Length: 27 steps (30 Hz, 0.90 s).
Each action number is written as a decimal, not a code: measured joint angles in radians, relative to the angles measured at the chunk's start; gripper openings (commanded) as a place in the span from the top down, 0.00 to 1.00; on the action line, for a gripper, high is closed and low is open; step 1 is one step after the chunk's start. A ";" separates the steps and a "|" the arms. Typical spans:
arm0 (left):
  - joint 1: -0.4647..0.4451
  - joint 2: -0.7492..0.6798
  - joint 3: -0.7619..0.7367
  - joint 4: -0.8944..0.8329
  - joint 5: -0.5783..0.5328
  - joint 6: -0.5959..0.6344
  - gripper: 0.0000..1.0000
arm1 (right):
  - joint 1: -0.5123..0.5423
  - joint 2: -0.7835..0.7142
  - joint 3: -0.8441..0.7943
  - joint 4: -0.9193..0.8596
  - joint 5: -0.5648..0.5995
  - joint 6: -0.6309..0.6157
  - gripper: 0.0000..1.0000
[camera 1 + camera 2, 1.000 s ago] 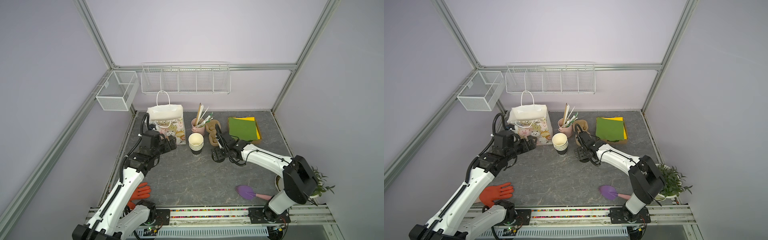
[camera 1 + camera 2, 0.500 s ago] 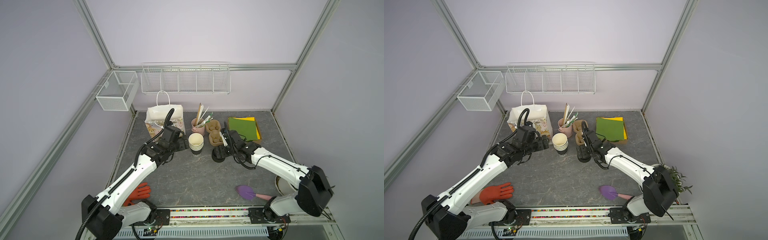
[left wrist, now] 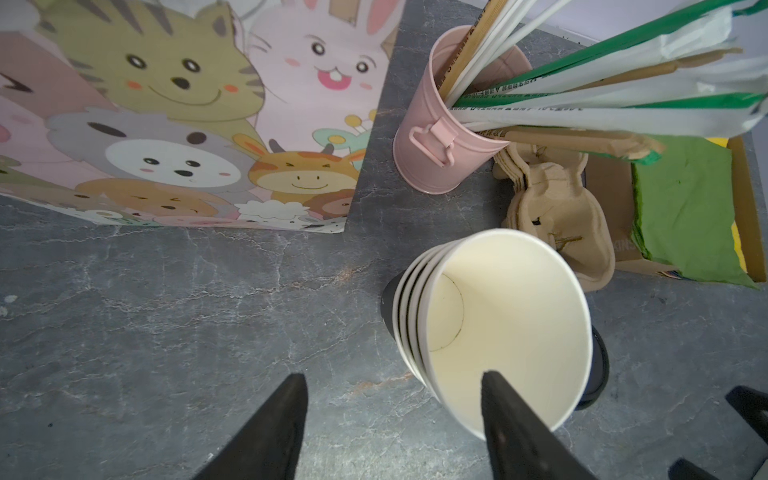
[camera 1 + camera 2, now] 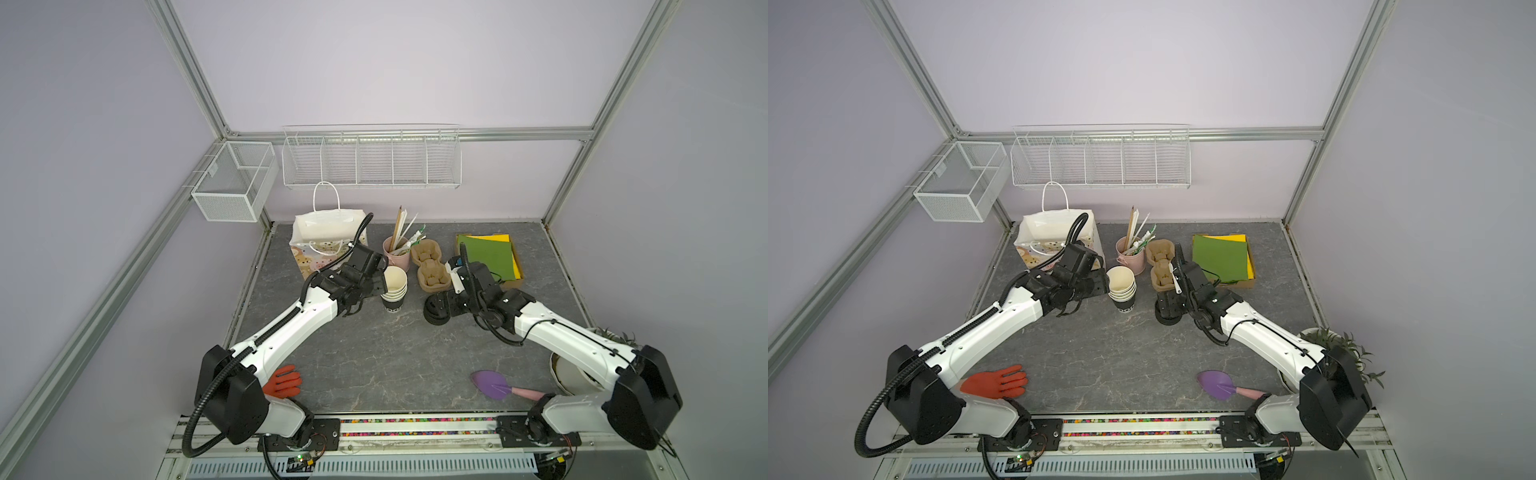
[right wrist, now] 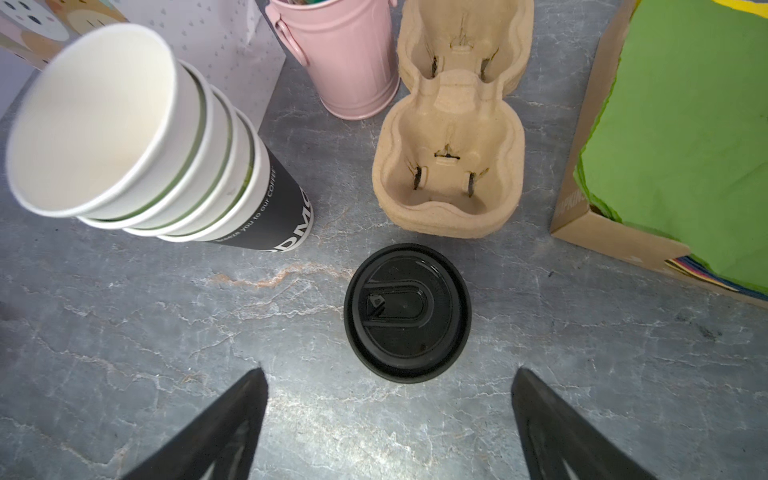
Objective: Pack the takeout coffee
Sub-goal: 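Lower the left gripper into the top green paper cup and close it on the rim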
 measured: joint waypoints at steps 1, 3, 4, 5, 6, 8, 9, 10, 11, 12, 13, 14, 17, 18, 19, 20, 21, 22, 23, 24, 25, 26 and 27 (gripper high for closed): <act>-0.002 0.007 0.002 0.000 -0.002 -0.002 0.40 | 0.000 -0.002 -0.001 0.003 -0.001 0.000 0.06; -0.004 0.022 0.006 0.001 -0.004 -0.003 0.42 | 0.000 -0.003 -0.005 0.007 -0.005 0.000 0.06; -0.004 0.028 0.008 0.001 -0.005 -0.003 0.43 | 0.000 -0.003 -0.007 0.009 -0.008 0.000 0.06; -0.005 0.034 0.008 0.002 -0.006 -0.003 0.45 | 0.000 -0.003 -0.009 0.010 -0.012 0.000 0.06; -0.005 0.040 0.008 0.003 -0.009 -0.004 0.46 | 0.000 -0.003 -0.011 0.010 -0.017 0.000 0.06; -0.005 0.047 0.009 0.003 -0.013 -0.007 0.50 | 0.000 -0.003 -0.013 0.012 -0.023 0.000 0.06; -0.005 0.051 0.012 0.002 -0.016 -0.008 0.51 | 0.000 -0.003 -0.013 0.013 -0.024 0.000 0.06; -0.006 0.055 0.016 0.001 -0.017 -0.010 0.52 | 0.000 -0.003 -0.014 0.013 -0.026 0.000 0.06; -0.008 0.058 0.022 0.001 -0.020 -0.011 0.54 | 0.000 -0.003 -0.014 0.013 -0.027 0.000 0.06; -0.010 0.060 0.027 0.002 -0.022 -0.010 0.58 | 0.000 -0.003 -0.015 0.013 -0.027 0.000 0.06; -0.011 0.060 0.032 0.003 -0.024 -0.013 0.62 | 0.000 -0.003 -0.015 0.013 -0.028 0.000 0.06; -0.011 0.061 0.037 0.006 -0.024 -0.014 0.64 | 0.000 -0.003 -0.016 0.013 -0.030 0.000 0.06; -0.015 0.065 0.050 0.011 -0.024 -0.014 0.65 | 0.000 -0.003 -0.016 0.013 -0.039 0.001 0.06; -0.016 0.070 0.053 0.011 -0.024 -0.014 0.65 | 0.000 -0.003 -0.016 0.013 -0.042 0.001 0.06; -0.016 0.074 0.055 0.013 -0.024 -0.014 0.66 | 0.000 -0.003 -0.017 0.013 -0.042 0.001 0.06; -0.017 0.079 0.055 0.013 -0.024 -0.014 0.67 | 0.000 -0.003 -0.017 0.013 -0.044 0.001 0.06; -0.018 0.085 0.056 0.013 -0.024 -0.014 0.69 | 0.000 -0.003 -0.017 0.013 -0.045 0.001 0.06; -0.018 0.091 0.056 0.013 -0.024 -0.014 0.69 | 0.000 -0.003 -0.017 0.013 -0.046 0.001 0.06; -0.019 0.098 0.056 0.013 -0.024 -0.014 0.70 | 0.000 -0.003 -0.017 0.013 -0.049 0.001 0.06; -0.019 0.104 0.056 0.013 -0.024 -0.014 0.71 | 0.000 -0.003 -0.017 0.013 -0.049 0.001 0.06; -0.021 0.108 0.056 0.011 -0.024 -0.014 0.73 | 0.000 -0.003 -0.017 0.013 -0.050 0.001 0.06; -0.022 0.111 0.056 0.010 -0.024 -0.013 0.75 | 0.000 -0.003 -0.017 0.013 -0.050 0.001 0.06; -0.023 0.113 0.056 0.007 -0.024 -0.013 0.77 | 0.000 -0.003 -0.017 0.013 -0.050 0.001 0.06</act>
